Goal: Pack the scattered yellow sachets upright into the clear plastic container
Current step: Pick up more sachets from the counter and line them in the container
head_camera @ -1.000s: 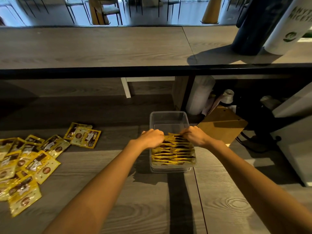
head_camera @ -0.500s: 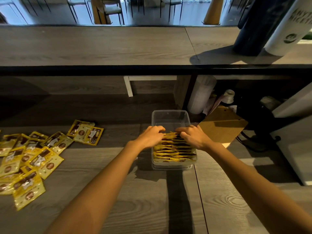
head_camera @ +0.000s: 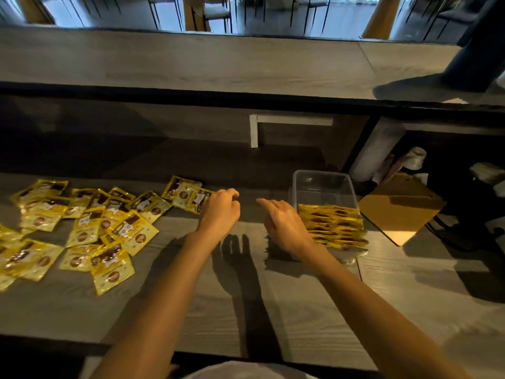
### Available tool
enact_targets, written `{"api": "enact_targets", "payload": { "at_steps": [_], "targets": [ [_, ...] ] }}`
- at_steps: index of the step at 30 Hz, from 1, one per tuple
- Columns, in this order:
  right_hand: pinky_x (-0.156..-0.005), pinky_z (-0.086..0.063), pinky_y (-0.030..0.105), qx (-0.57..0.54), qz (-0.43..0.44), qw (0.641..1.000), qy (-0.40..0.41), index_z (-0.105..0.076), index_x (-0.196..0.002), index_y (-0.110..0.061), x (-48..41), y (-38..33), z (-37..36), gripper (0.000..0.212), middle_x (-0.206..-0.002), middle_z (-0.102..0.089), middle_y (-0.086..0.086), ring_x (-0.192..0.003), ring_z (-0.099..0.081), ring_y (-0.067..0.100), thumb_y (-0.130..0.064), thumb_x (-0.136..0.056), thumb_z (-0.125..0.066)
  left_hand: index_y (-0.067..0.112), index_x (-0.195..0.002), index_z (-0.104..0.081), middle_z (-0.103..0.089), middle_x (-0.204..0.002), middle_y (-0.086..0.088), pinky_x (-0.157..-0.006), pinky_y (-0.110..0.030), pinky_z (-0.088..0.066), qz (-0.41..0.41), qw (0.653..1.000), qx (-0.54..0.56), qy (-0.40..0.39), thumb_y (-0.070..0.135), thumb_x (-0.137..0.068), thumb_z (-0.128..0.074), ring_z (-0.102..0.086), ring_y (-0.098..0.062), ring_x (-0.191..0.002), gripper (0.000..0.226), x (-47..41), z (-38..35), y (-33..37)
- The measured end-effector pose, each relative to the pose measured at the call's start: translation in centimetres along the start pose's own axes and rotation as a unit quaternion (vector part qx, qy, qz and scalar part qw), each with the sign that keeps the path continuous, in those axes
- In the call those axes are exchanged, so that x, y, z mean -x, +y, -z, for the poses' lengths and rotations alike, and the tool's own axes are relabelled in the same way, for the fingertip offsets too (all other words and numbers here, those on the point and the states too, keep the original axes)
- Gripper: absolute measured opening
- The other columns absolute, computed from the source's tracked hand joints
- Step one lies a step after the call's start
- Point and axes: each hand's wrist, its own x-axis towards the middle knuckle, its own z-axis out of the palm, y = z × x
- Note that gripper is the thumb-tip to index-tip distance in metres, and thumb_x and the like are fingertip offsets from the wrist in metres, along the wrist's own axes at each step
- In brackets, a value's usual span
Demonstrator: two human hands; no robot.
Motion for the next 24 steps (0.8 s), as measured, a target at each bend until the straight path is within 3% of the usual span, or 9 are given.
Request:
{"api": "enact_targets", "payload": {
  "at_steps": [5, 10, 13, 16, 20, 22, 24],
  "targets": [
    [-0.103, -0.041, 0.043, -0.047, -0.009, 0.991, -0.126, -0.037, -0.139, -0.011, -1.1, -6.3, -6.7, 0.050, -0.139, -0.047, 0.015, -0.125, -0.046, 0.034, -0.007, -0.090, -0.045, 0.007, -0.126, -0.052, -0.047, -0.135, -0.017, -0.101, -0.043, -0.038, 0.092, 0.994, -0.055, 0.005, 0.016, -0.097, -0.033, -0.042, -0.034, -0.125, 0.035, 2.8, 1.9, -9.4],
    [-0.101, -0.038, 0.038, -0.038, 0.020, 0.978, -0.203, -0.041, -0.137, -0.010, -2.5, -13.5, -11.9, 0.046, -0.138, -0.048, 0.017, -0.124, -0.048, 0.036, -0.016, -0.092, -0.047, 0.007, -0.146, -0.021, -0.008, -0.154, -0.024, -0.115, -0.051, -0.014, 0.237, 0.965, -0.099, -0.044, 0.023, -0.099, -0.031, -0.005, -0.042, -0.143, 0.050, 4.8, 2.9, -19.3],
    [-0.101, -0.037, 0.039, -0.023, 0.041, 0.974, -0.224, -0.042, -0.135, -0.008, -3.5, -17.0, -13.8, 0.046, -0.138, -0.048, 0.018, -0.124, -0.048, 0.035, -0.021, -0.091, -0.049, 0.008, -0.147, -0.018, -0.011, -0.153, -0.024, -0.114, -0.051, -0.017, 0.278, 0.956, -0.074, -0.056, 0.021, -0.097, -0.034, -0.011, -0.043, -0.142, 0.054, 5.9, 3.2, -23.3],
    [-0.100, -0.040, 0.041, -0.022, 0.063, 0.974, -0.216, -0.046, -0.132, -0.009, -4.1, -19.4, -15.4, 0.045, -0.135, -0.051, 0.016, -0.121, -0.051, 0.035, -0.022, -0.090, -0.052, 0.010, -0.144, -0.026, -0.020, -0.151, -0.023, -0.112, -0.046, -0.025, 0.263, 0.959, -0.044, -0.098, 0.017, -0.097, -0.035, -0.023, -0.040, -0.138, 0.048, 6.8, 3.4, -24.7],
    [-0.102, -0.038, 0.045, -0.037, 0.049, 0.980, -0.192, -0.058, -0.120, -0.012, -4.4, -20.4, -16.7, 0.039, -0.126, -0.059, 0.013, -0.119, -0.051, 0.032, -0.008, -0.083, -0.048, 0.011, -0.144, -0.028, -0.037, -0.144, -0.018, -0.107, -0.042, -0.035, 0.179, 0.977, -0.007, -0.117, 0.014, -0.098, -0.030, -0.039, -0.035, -0.131, 0.046, 7.0, 3.3, -24.7],
    [-0.108, -0.028, 0.044, -0.015, 0.020, 0.986, -0.162, -0.058, -0.120, -0.016, -4.1, -19.9, -16.3, 0.034, -0.131, -0.056, 0.006, -0.128, -0.043, 0.027, -0.014, -0.089, -0.045, 0.012, -0.145, -0.026, -0.039, -0.144, -0.017, -0.105, -0.041, -0.036, 0.150, 0.979, 0.028, -0.134, 0.014, -0.099, -0.029, -0.040, -0.034, -0.130, 0.047, 6.8, 3.3, -24.2],
    [-0.115, -0.012, 0.049, 0.012, -0.041, 0.987, -0.155, -0.048, -0.131, -0.017, -3.9, -19.4, -16.2, 0.037, -0.145, -0.041, 0.005, -0.140, -0.025, 0.024, -0.024, -0.095, -0.042, 0.013, -0.142, -0.035, -0.049, -0.136, -0.018, -0.102, -0.040, -0.041, 0.119, 0.976, 0.105, -0.151, 0.012, -0.099, -0.030, -0.048, -0.033, -0.123, 0.043, 6.6, 3.3, -24.0]
  ]
}}
